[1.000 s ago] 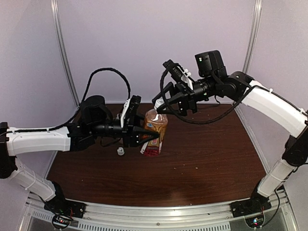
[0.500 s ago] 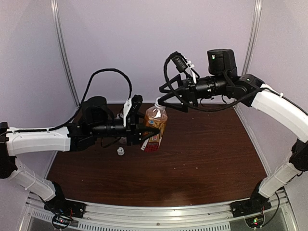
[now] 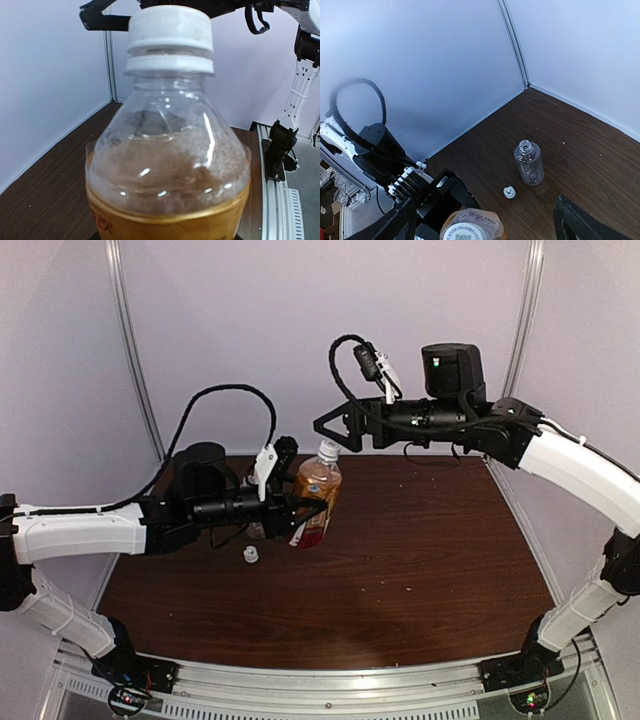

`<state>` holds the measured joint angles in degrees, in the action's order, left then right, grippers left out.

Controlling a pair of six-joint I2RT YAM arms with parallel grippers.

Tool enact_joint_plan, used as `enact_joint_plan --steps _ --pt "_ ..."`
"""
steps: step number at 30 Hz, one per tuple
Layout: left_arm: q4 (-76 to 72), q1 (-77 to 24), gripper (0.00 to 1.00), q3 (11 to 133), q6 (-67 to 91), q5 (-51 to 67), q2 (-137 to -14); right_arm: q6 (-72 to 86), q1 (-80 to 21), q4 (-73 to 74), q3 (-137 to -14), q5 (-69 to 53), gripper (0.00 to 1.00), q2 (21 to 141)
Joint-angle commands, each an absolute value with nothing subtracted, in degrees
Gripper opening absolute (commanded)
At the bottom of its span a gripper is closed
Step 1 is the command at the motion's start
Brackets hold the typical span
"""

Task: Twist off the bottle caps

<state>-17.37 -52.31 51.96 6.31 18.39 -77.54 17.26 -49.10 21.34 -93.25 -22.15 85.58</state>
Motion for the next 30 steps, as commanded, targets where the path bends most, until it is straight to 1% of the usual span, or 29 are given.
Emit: enact_joint_plan --steps 1,6,14,17,30 --pt "-17.78 -52.5 0.18 53.53 5.21 14.4 -75.9 20.54 -50.59 21.75 -93.31 -16.26 0.94 87.53" --pt "-17.61 -52.51 0.18 53.26 4.94 12.58 -75.26 21.22 -51.13 21.82 -93.03 -16.45 0.88 88.64" --pt "-17.08 -52.56 0.18 53.17 4.86 10.78 -75.06 21.58 -51.48 20.52 -91.54 -18.84 0.66 88.51" --pt "-17.06 -52.53 0.18 53.17 4.86 10.4 -75.06 21.75 -51.5 20.07 -90.94 -19.48 0.61 88.42" --pt "-16.89 -52.5 0.18 53.18 4.83 10.53 -75.33 19.5 -51.59 19.03 -89.72 -20.07 0.33 87.18"
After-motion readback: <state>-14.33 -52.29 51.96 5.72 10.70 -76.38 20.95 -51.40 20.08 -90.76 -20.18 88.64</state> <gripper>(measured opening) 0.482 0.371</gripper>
